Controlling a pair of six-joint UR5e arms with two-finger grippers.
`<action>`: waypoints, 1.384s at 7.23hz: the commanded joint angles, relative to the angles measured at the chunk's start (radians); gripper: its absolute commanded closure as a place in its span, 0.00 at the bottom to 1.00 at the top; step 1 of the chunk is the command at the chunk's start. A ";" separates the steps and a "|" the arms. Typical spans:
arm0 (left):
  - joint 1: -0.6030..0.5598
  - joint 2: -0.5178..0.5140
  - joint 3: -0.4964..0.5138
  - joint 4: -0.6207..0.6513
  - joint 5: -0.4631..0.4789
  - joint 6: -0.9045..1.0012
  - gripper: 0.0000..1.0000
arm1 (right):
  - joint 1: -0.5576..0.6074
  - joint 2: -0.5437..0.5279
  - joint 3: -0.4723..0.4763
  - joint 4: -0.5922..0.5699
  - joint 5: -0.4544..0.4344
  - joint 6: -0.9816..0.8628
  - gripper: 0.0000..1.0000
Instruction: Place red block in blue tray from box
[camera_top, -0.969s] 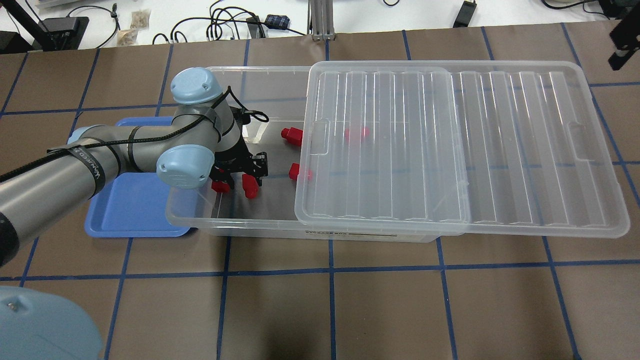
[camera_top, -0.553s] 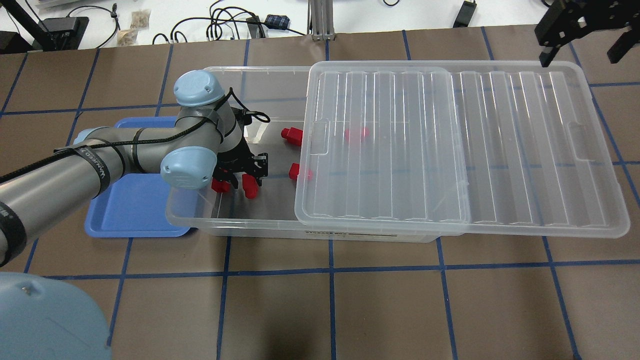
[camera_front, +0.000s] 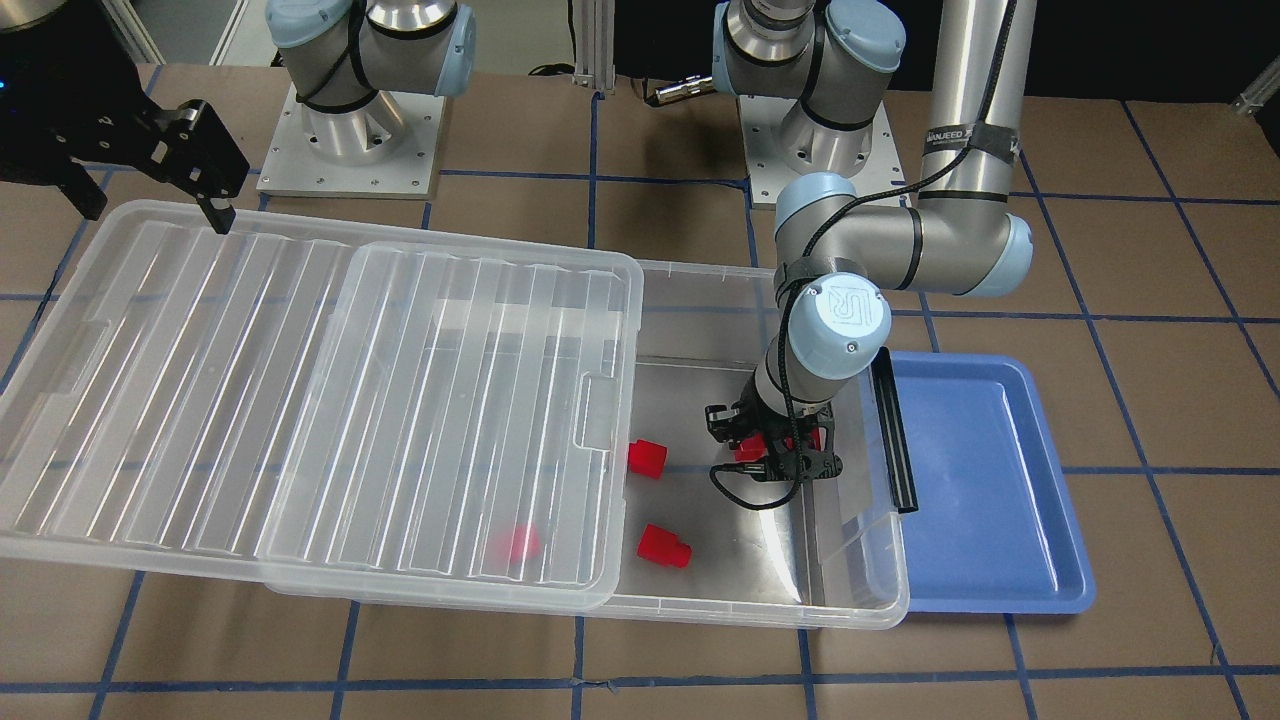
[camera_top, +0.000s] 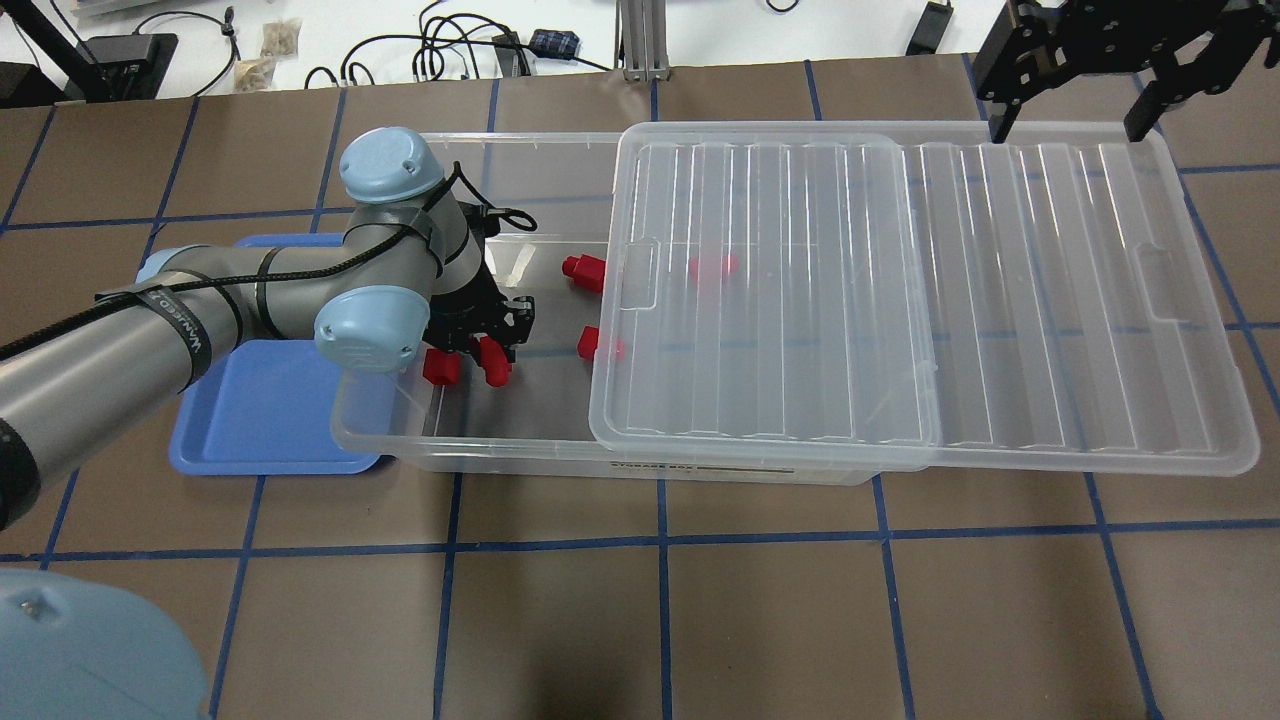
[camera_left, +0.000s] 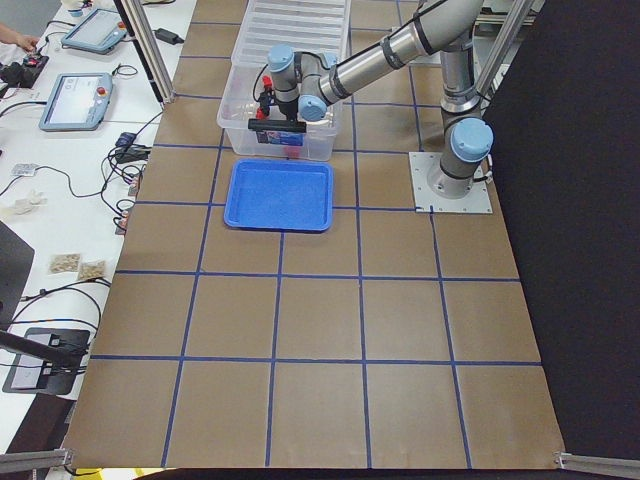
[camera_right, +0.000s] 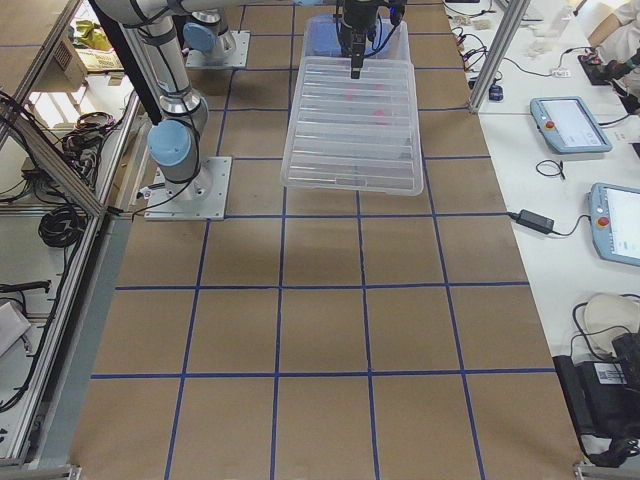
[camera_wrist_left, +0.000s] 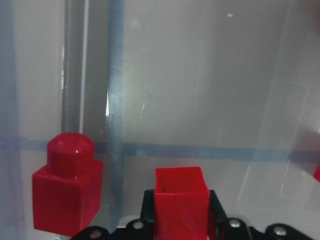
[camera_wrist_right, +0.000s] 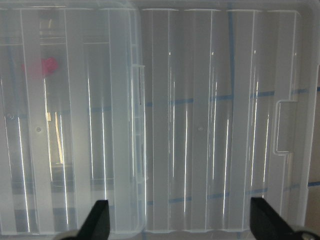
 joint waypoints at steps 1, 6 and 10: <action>-0.006 0.049 0.159 -0.214 0.009 -0.005 1.00 | 0.018 0.000 0.000 0.001 0.004 0.038 0.00; 0.171 0.119 0.502 -0.621 0.017 0.128 1.00 | 0.149 -0.024 0.127 -0.123 0.005 0.150 0.00; 0.403 0.090 0.429 -0.610 0.017 0.426 1.00 | 0.149 -0.024 0.131 -0.144 0.005 0.136 0.00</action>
